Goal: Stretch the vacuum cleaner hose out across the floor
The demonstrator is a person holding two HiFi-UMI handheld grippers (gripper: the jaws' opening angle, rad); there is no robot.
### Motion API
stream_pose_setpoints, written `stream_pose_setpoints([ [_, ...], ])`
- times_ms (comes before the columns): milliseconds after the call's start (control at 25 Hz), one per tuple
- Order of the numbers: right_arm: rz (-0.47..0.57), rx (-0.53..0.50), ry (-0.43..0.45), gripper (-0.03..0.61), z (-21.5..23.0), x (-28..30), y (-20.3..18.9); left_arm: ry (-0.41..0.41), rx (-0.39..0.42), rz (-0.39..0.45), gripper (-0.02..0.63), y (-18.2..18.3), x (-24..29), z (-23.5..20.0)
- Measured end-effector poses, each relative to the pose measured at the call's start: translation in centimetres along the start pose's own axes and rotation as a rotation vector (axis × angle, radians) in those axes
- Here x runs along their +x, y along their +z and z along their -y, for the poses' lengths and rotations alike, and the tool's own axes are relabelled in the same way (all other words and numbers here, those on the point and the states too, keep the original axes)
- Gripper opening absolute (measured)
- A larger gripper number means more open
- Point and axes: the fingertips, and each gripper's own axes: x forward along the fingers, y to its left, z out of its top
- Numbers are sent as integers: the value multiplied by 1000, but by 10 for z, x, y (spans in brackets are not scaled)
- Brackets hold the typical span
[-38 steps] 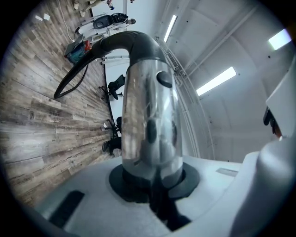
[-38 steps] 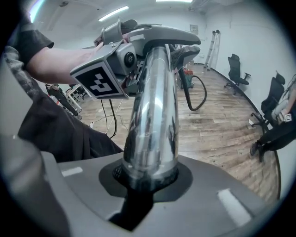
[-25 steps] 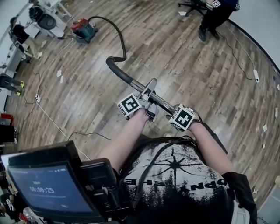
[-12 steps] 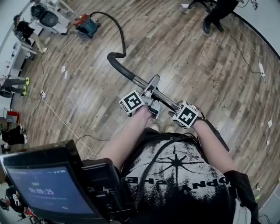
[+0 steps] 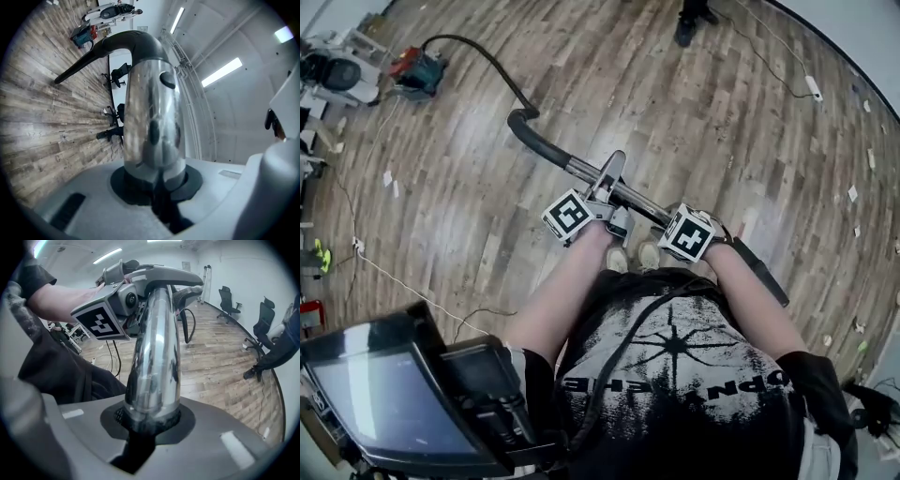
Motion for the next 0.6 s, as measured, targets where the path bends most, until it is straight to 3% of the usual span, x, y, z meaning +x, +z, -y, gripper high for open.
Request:
stream_pose_setpoints([
  [160,-52,76,-7,78,-13,10,-25,24,5,-66,46,-21,-7,-28],
  [320,-67,141,-2,78,-26,14,-45,20,-107,-103,46,-48,-8,-32],
  [600,-41,140,-7,78,-19,-1,-61,-2,-128,-106,46,-69,9,-15],
])
